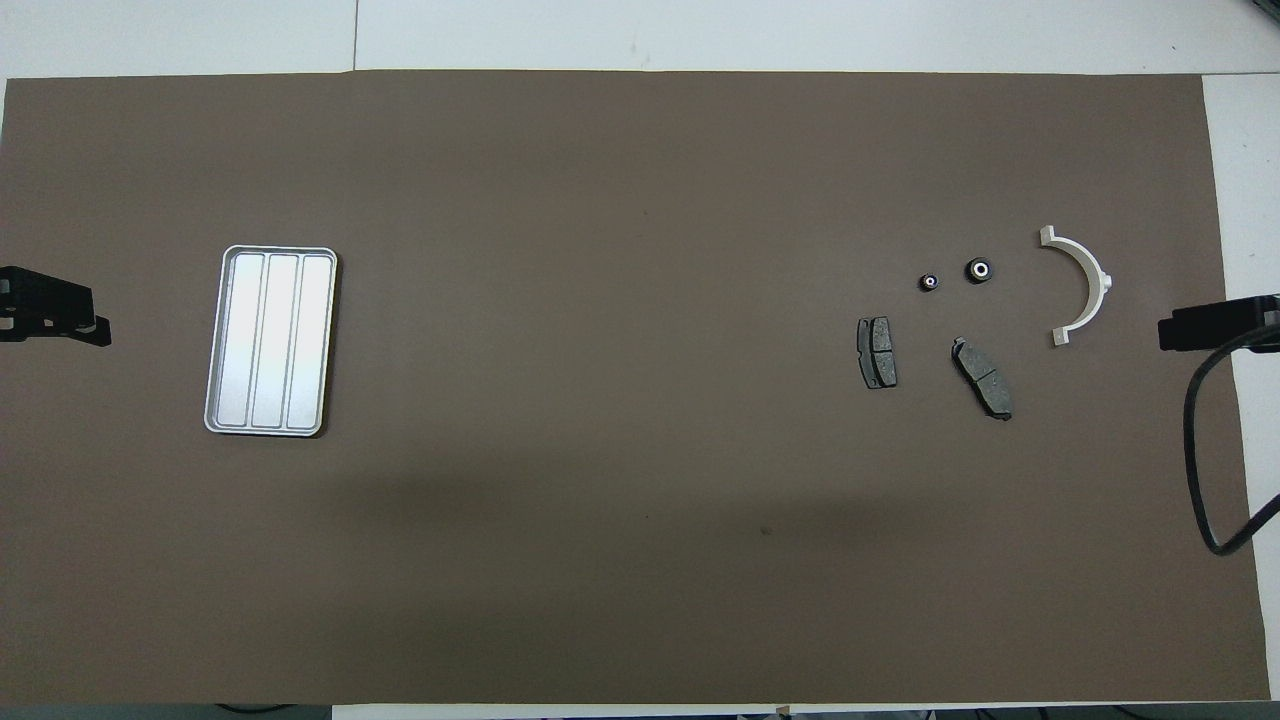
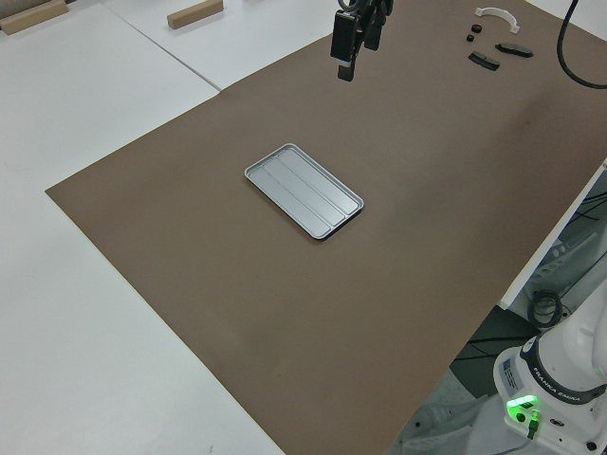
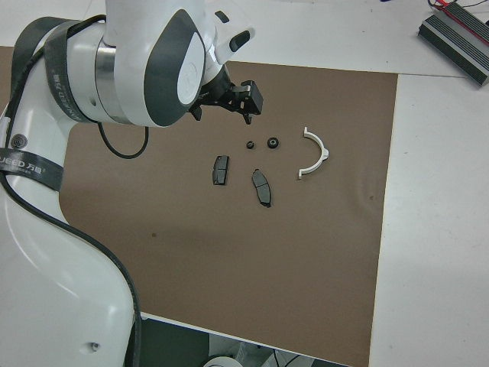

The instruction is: Pick bearing gear from pile to tray

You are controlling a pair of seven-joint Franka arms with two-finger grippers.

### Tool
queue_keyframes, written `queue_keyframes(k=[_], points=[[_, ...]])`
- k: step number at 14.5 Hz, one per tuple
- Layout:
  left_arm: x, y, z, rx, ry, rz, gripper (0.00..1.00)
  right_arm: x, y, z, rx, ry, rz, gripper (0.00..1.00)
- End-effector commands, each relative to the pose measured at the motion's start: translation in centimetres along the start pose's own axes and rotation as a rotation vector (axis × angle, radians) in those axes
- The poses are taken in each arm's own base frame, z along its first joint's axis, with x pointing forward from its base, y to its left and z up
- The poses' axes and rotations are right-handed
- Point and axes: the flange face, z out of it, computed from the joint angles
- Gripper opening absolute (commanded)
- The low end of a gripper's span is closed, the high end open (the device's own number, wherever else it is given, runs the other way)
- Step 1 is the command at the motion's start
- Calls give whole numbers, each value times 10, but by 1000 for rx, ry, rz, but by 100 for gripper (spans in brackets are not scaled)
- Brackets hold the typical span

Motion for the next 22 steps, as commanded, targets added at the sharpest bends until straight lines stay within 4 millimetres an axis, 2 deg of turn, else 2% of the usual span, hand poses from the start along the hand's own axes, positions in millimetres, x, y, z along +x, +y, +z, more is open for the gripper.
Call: queue_keyframes(k=[1, 6, 9, 13, 16, 20, 22], points=[[2, -5, -4, -17, -10, 7, 100, -4, 2, -4, 14, -5, 18, 100], [2, -5, -4, -16, -13, 4, 100, 2, 5, -5, 13, 23, 18, 100], [2, -4, -3, -16, -15, 4, 100, 27, 8, 20, 15, 20, 19, 100], [3, -4, -2, -14, -15, 1, 100, 66, 12, 62, 12, 21, 18, 99], [4, 3, 1, -13, -19, 13, 100, 86, 18, 92, 14, 18, 26, 99], [2, 7, 2, -11, -21, 14, 100, 111, 22, 153, 7, -31, 23, 99], [1, 4, 0, -14, -15, 14, 100, 123, 23, 177, 6, -22, 20, 99]])
